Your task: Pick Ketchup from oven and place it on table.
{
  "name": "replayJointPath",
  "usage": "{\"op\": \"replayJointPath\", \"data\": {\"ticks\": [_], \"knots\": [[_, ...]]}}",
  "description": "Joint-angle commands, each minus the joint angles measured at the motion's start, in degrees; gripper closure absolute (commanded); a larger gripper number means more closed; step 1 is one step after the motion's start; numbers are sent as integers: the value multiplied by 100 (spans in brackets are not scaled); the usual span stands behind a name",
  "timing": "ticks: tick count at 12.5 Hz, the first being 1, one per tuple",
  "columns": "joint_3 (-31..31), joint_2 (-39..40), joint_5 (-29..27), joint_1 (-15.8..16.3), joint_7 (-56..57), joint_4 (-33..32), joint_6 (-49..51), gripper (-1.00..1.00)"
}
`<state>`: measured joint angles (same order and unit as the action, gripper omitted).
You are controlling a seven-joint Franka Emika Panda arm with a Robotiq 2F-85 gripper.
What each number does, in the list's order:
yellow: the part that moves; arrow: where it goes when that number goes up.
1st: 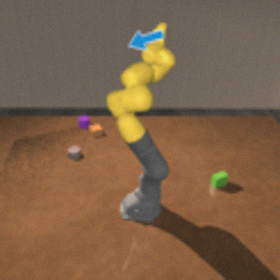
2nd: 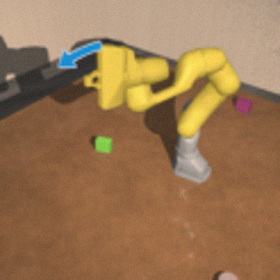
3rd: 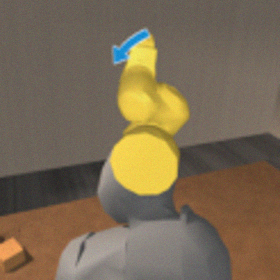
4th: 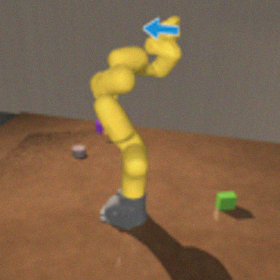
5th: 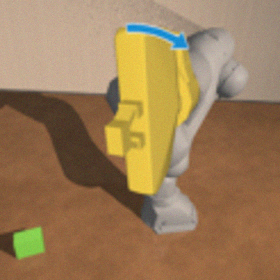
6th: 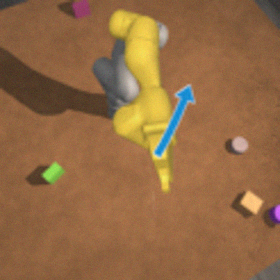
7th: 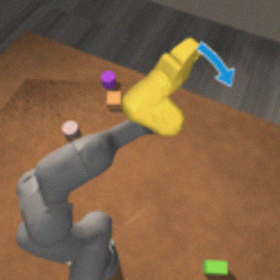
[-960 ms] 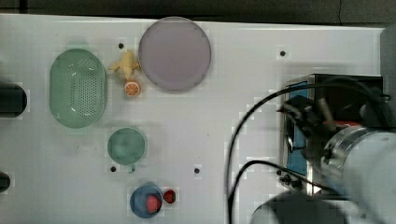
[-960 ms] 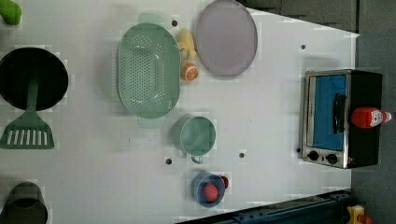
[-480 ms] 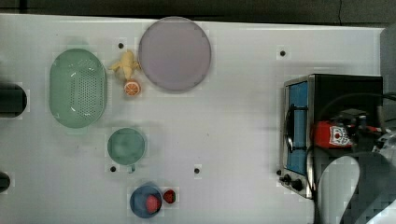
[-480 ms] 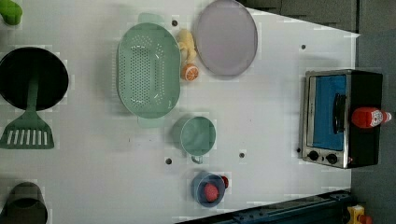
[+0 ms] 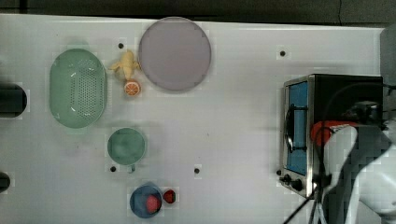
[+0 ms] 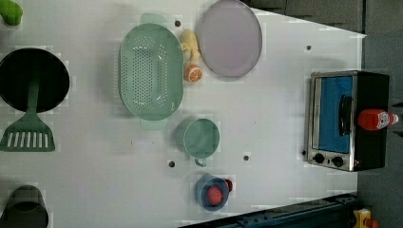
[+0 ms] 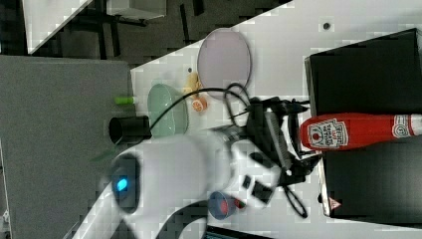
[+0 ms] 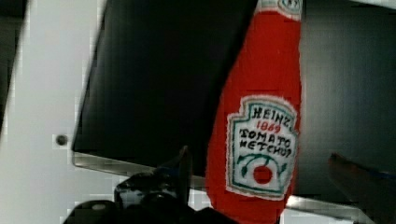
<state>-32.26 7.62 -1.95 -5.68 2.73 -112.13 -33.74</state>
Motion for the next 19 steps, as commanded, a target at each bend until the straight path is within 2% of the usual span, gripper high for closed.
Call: {"op": "replayJointPath", "data": {"ticks": [1, 4, 9, 10, 12, 13, 16, 19], "knots": [[-241, 354, -542, -61, -560, 165, -87, -100], [-278, 769, -690, -109, -600, 205, -103, -100], [-260, 943, -960, -106, -649, 213, -106, -100], [-265, 991, -963, -111, -649, 203, -106, -93], [-255, 1017, -971, -90, -648, 204, -103, -43], [-268, 1020, -971, -97, -648, 213, -105, -29], [-259, 930, -926, -61, -644, 391, -41, -29], [-247, 645, -508, 177, -616, 925, 577, -29]]}}
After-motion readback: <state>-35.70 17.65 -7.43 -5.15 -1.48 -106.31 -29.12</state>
